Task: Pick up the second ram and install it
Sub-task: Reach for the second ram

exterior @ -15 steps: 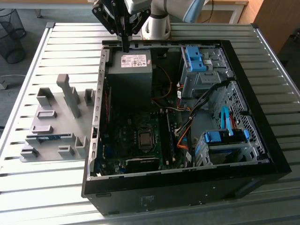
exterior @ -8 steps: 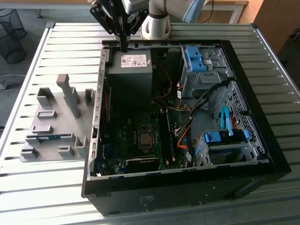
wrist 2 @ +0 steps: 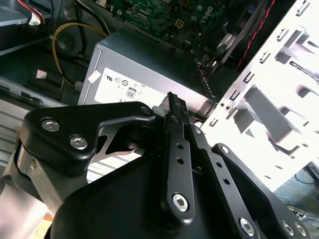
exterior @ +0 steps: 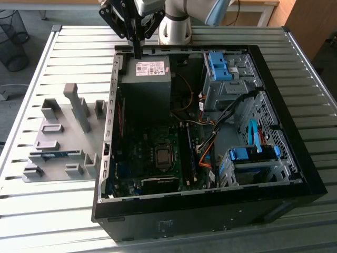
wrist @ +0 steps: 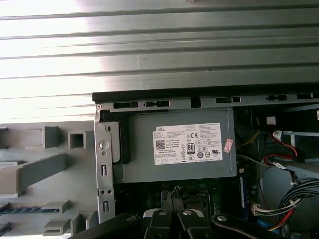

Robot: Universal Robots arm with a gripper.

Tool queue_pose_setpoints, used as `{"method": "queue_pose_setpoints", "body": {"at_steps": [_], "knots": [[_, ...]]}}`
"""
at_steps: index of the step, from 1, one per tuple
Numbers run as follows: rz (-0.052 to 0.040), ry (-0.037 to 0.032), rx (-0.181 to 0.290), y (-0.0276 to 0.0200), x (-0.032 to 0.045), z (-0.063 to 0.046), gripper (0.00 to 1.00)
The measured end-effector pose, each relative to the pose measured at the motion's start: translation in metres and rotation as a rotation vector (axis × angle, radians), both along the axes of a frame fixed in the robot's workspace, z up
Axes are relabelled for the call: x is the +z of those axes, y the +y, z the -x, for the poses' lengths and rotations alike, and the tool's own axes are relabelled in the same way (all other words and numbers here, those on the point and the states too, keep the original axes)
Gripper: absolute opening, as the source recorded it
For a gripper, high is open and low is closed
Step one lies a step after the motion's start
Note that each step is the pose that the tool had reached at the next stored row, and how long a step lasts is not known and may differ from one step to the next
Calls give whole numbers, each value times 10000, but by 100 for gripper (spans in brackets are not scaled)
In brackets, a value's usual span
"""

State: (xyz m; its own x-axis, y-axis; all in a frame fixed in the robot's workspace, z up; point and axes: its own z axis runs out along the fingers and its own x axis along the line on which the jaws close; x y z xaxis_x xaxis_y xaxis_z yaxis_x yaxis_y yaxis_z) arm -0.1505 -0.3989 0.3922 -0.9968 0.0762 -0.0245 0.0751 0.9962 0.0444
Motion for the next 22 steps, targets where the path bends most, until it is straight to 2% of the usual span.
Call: {"method": "queue_pose_setpoints", "body": {"at_steps": [22], "knots": [[1,0,1,0,-1,90,10]]}}
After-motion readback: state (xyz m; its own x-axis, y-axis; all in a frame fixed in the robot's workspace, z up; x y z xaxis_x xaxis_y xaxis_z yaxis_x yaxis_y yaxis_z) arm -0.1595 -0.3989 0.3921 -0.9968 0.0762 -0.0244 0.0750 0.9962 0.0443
